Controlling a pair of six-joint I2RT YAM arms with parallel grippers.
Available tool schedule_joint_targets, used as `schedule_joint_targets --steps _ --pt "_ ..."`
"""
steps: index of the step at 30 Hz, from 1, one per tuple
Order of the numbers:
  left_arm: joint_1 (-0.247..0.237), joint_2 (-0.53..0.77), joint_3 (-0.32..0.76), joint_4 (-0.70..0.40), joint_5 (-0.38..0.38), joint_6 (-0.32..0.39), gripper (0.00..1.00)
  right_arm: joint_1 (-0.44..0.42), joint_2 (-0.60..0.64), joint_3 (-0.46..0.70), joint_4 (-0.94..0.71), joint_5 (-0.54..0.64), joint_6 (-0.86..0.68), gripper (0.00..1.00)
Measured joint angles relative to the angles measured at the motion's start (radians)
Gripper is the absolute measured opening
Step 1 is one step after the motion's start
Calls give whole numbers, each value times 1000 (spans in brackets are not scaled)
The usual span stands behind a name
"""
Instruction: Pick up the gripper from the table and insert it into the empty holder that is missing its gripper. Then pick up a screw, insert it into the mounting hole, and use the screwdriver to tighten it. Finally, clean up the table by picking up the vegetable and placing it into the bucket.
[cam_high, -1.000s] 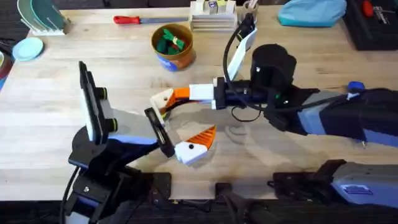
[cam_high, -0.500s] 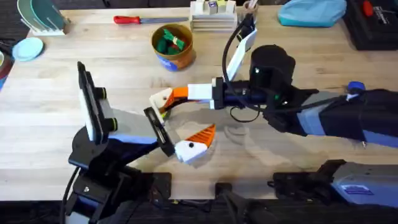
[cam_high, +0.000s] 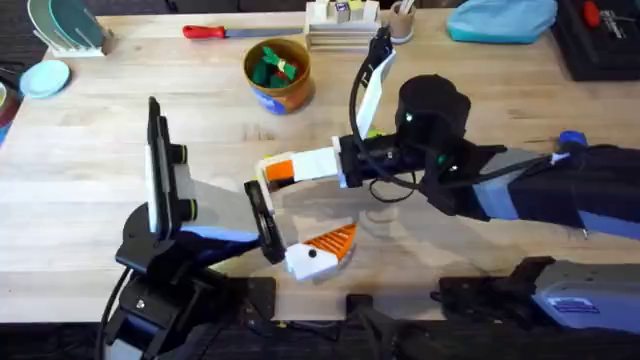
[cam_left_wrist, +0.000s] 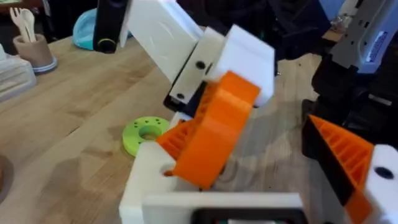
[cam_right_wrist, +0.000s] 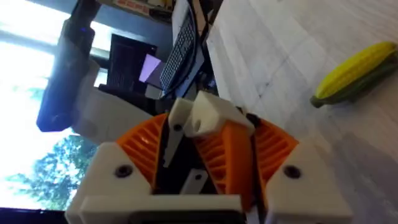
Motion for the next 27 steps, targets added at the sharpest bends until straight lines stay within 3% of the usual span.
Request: schedule_joint_targets --steps 6,8,13,21,23,27 --pt "0 0 0 -2 15 6 993 -21 0 2 21 -32 3 846" --pt "0 0 0 -2 17 7 993 -38 0 2 18 -34 2 883" --pt "0 0 0 -2 19 7 992 -122 0 2 15 -22 -17 898" --pt "0 0 0 -2 20 7 993 -362 0 19 -16 -5 -136 906" --pt "0 0 0 -2 20 7 993 -413 0 57 -134 -4 -198 907" --pt "0 0 0 -5 21 7 993 -461 -35 166 -587 47 -394 908"
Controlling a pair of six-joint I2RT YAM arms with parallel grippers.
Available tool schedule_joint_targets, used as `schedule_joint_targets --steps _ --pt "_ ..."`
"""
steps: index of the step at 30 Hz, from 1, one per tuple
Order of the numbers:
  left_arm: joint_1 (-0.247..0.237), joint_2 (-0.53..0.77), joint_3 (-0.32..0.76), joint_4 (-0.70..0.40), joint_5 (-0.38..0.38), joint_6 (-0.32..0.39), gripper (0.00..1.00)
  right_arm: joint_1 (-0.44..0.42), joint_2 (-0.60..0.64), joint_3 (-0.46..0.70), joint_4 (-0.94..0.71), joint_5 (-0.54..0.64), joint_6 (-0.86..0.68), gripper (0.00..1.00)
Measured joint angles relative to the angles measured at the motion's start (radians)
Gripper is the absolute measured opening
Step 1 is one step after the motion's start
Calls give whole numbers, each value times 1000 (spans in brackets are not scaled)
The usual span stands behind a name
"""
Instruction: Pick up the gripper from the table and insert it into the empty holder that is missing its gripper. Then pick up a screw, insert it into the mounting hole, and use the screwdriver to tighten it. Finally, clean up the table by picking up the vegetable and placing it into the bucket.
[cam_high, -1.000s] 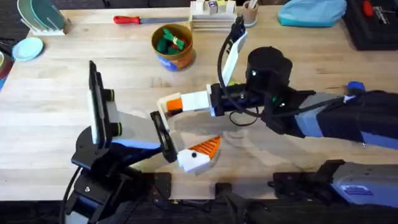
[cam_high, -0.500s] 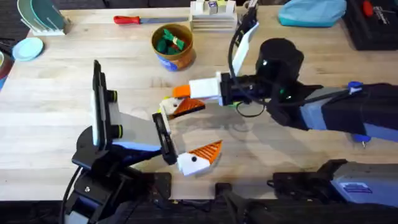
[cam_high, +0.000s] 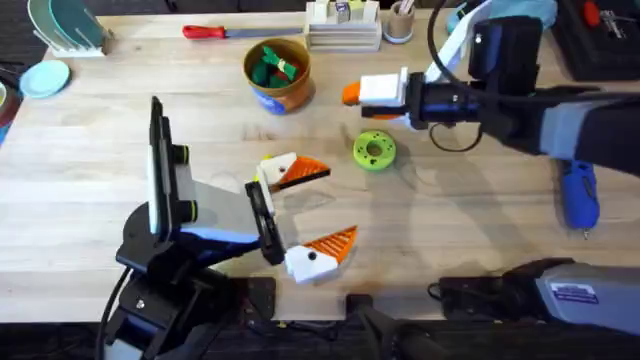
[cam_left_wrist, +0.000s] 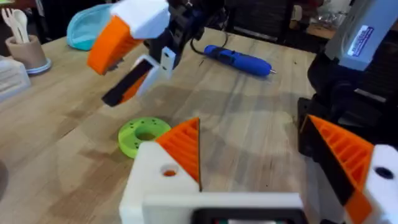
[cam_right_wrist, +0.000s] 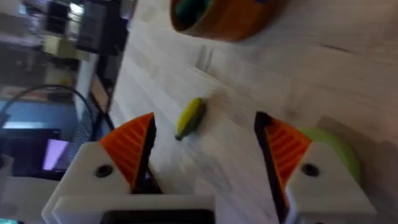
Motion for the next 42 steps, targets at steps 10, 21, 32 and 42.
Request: schedule_joint_targets --steps 10,21,32,42 --pt "0 0 0 0 1 0 992 111 -144 244 -738 445 -515 913" --pt "0 0 0 0 1 0 992 299 -71 250 -890 717 -662 538" --pt "0 0 0 0 1 0 993 370 53 250 -839 831 -674 361" --pt "0 0 0 0 1 0 993 370 91 251 -798 849 -680 161"
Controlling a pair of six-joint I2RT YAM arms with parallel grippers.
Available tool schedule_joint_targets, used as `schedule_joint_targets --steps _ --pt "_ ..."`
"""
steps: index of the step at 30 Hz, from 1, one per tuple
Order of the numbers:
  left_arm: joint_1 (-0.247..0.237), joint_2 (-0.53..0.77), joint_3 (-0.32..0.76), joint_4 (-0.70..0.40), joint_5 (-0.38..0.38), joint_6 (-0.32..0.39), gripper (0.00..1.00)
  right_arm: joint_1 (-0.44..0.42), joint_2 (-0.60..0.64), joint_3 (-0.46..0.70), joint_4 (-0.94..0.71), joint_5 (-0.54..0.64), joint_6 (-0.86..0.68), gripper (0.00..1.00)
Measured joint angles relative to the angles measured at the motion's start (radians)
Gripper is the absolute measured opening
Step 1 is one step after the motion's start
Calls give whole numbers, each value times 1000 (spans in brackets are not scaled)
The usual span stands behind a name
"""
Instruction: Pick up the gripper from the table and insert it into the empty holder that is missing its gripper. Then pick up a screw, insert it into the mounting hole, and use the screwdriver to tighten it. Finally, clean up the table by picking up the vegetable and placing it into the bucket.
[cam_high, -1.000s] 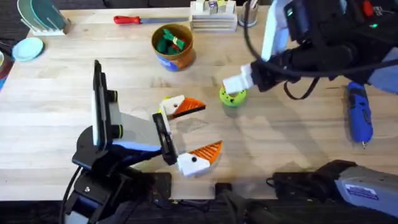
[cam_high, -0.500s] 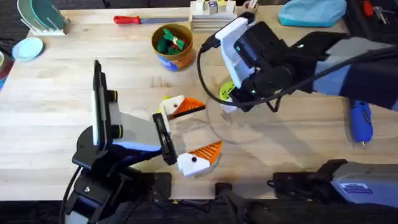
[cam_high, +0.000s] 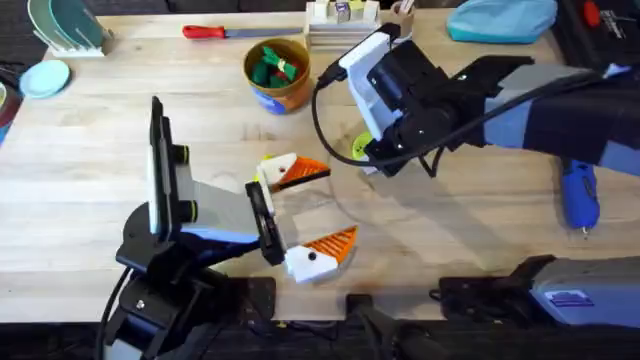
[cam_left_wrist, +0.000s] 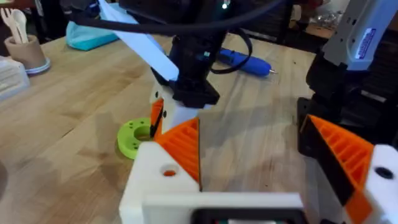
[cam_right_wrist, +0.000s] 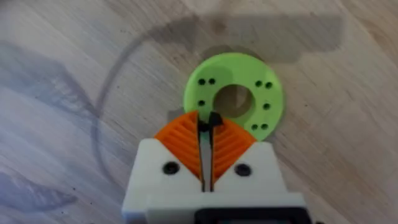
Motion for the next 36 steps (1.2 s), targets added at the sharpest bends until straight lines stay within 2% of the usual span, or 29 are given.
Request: schedule_joint_targets --steps 2,10,14,25,30,33,36 --pt "0 0 0 0 0 0 993 0 1 0 5 2 -3 7" --pt "0 0 0 0 0 0 992 0 1 8 -8 2 -3 5" --pt "0 0 0 0 0 0 993 -1 -9 51 -64 4 -3 5" --pt "0 0 0 0 0 0 993 3 -101 347 -361 7 -3 5" --pt "0 0 0 0 0 0 993 68 -104 523 -500 10 -5 5" --pt "0 0 0 0 0 0 993 138 -106 594 -496 1 -5 5" --pt "0 0 0 0 0 0 993 213 -109 615 -468 -20 0 5"
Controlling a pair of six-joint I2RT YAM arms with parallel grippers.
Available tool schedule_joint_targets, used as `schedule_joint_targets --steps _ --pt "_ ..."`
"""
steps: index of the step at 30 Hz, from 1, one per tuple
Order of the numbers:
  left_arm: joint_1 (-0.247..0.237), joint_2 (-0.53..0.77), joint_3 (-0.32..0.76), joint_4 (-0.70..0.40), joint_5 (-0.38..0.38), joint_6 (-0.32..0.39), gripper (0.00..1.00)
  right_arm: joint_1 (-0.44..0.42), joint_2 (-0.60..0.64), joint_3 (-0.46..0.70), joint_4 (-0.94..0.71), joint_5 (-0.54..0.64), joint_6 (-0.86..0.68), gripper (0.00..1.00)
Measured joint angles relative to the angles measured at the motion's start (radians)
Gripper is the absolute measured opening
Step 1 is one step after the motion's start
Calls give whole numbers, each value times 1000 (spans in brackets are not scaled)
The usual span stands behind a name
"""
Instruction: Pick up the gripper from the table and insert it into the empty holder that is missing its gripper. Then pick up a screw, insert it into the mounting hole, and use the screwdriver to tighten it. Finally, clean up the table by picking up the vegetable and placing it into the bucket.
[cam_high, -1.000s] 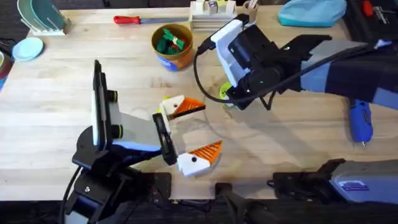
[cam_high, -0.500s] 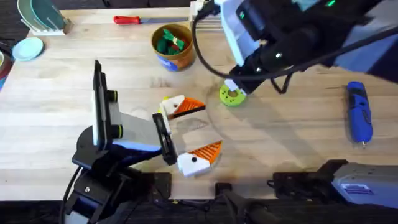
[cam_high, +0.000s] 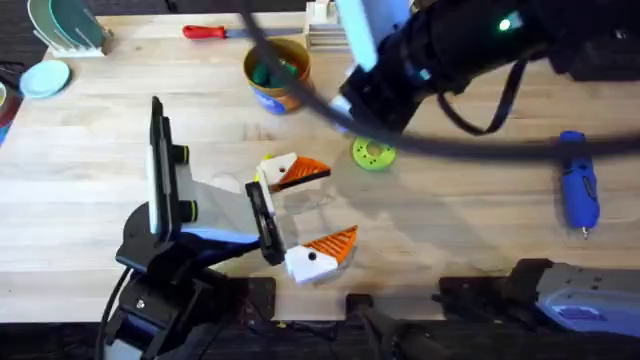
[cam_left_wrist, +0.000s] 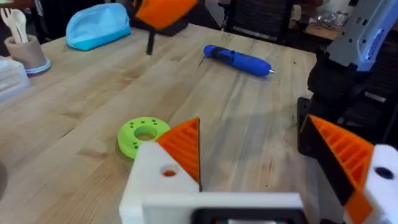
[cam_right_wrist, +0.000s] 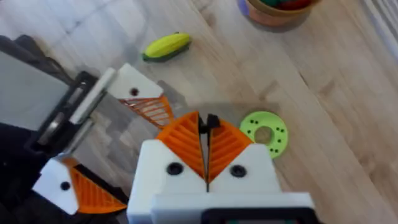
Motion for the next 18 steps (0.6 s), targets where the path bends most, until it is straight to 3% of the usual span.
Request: schedule_joint_targets --steps 9,18 --pt "0 0 0 0 0 0 992 164 43 0 40 -22 38 5" --pt "0 0 0 0 0 0 993 206 96 0 79 -24 48 5"
